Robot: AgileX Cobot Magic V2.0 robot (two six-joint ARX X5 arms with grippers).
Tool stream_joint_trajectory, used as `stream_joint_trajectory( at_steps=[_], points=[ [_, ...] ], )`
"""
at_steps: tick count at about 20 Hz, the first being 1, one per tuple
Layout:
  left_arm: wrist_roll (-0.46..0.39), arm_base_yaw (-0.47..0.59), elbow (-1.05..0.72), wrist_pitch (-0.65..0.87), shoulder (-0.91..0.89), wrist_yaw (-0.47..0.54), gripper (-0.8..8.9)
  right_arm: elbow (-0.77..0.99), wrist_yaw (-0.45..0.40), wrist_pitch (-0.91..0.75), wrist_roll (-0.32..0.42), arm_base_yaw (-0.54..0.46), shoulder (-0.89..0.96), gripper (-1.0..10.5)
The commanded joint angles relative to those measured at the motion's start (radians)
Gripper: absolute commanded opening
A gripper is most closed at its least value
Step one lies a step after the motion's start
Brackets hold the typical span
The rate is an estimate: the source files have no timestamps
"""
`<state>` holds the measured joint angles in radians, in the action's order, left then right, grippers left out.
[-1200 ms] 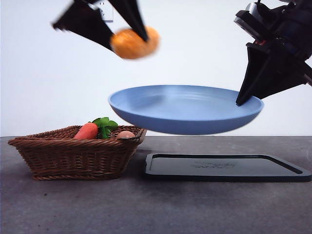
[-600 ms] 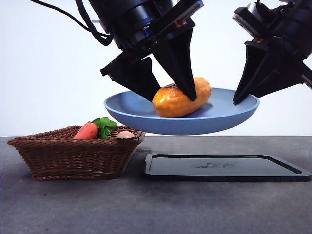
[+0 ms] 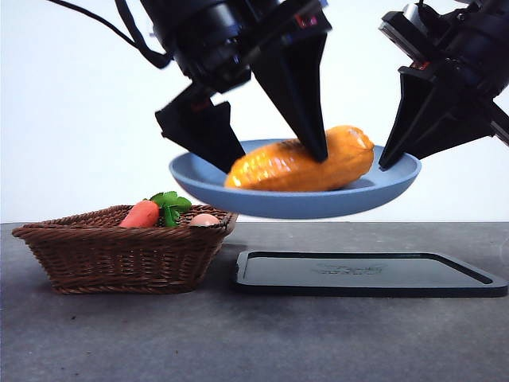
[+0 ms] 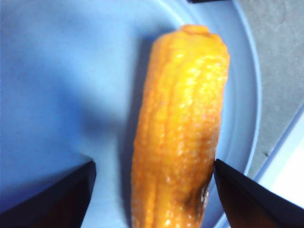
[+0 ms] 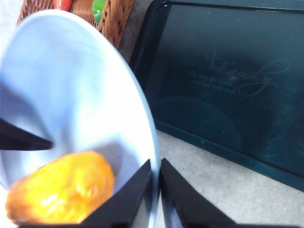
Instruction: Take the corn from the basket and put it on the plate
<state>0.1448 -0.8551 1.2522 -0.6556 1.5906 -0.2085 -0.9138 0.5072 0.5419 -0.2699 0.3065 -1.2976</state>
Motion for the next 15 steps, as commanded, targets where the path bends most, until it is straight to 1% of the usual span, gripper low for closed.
stream_joint_trajectory(
  at_steps=[1,6,10,13,15],
  points=[
    [-0.011,-0.009,0.048,-0.025,-0.016,0.002,4.08,-0.019,0.02,-0.01,-0.01,0.003,-0.009,0.0],
    [-0.048,-0.009,0.164,-0.135,-0.033,0.003,4.08,-0.019,0.019,-0.009,-0.01,0.003,-0.009,0.0],
    [-0.066,0.004,0.247,-0.172,-0.035,0.003,4.07,-0.019,0.016,-0.013,-0.01,-0.003,-0.01,0.0],
    [-0.074,0.023,0.293,-0.202,-0.049,0.003,4.07,-0.019,0.011,-0.031,-0.01,-0.043,-0.012,0.0],
    [-0.073,0.031,0.303,-0.203,-0.075,0.003,4.07,-0.02,0.014,-0.045,-0.011,-0.088,-0.025,0.0]
  ],
)
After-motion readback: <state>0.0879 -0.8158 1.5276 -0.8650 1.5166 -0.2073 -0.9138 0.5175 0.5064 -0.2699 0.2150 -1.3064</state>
